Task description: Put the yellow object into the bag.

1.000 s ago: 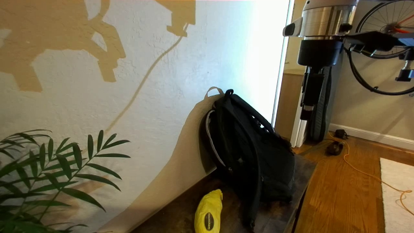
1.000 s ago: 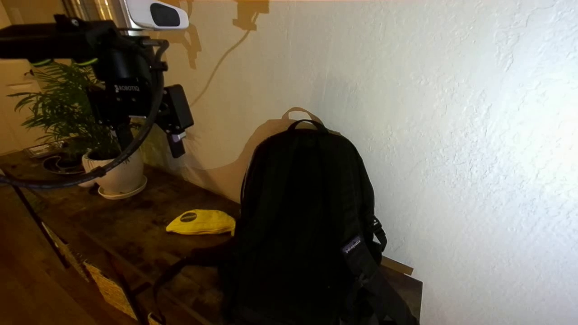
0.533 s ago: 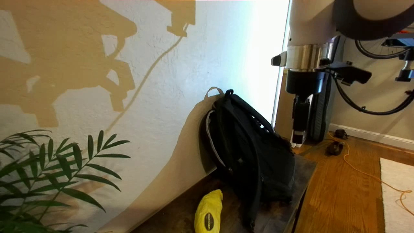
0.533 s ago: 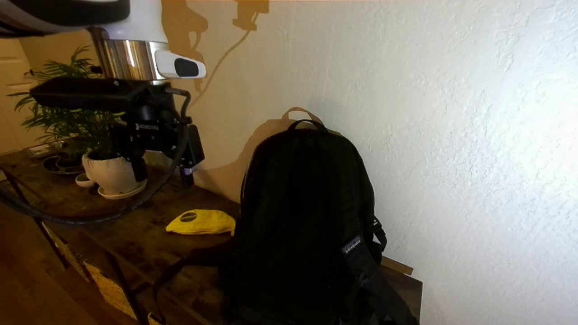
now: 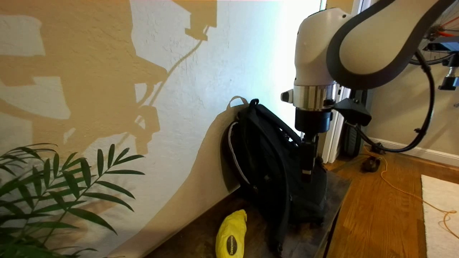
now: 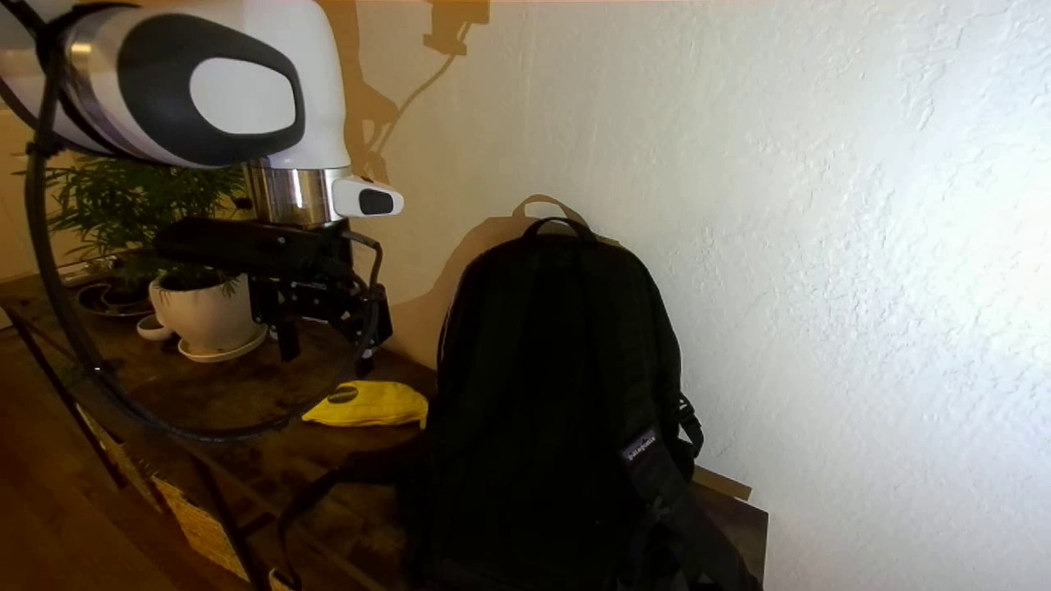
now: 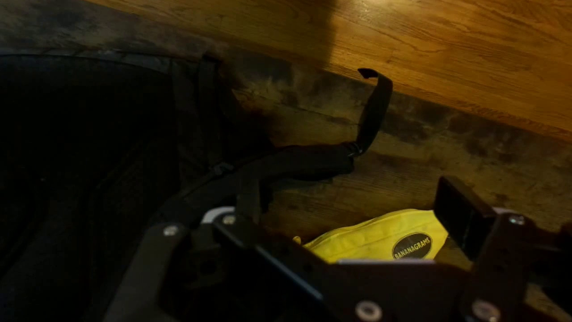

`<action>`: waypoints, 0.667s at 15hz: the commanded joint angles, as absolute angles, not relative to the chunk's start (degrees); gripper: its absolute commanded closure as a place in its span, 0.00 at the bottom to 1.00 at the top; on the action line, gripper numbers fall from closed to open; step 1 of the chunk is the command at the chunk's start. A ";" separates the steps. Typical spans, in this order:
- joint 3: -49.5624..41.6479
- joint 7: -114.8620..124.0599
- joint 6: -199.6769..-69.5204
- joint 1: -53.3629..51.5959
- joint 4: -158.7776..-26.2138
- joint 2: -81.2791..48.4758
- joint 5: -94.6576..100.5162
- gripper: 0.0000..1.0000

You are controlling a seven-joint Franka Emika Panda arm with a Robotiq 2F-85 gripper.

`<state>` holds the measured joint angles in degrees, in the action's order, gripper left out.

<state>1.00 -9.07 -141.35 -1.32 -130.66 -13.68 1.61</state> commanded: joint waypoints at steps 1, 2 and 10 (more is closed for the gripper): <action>1.65 -8.95 -141.29 -0.95 -129.85 -14.82 1.52 0.00; 1.82 -8.94 -141.33 -0.96 -129.20 -15.69 1.41 0.00; 1.92 -8.63 -141.74 -0.95 -128.17 -16.80 1.09 0.00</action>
<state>1.55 -9.07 -141.50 -1.32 -128.47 -16.34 1.21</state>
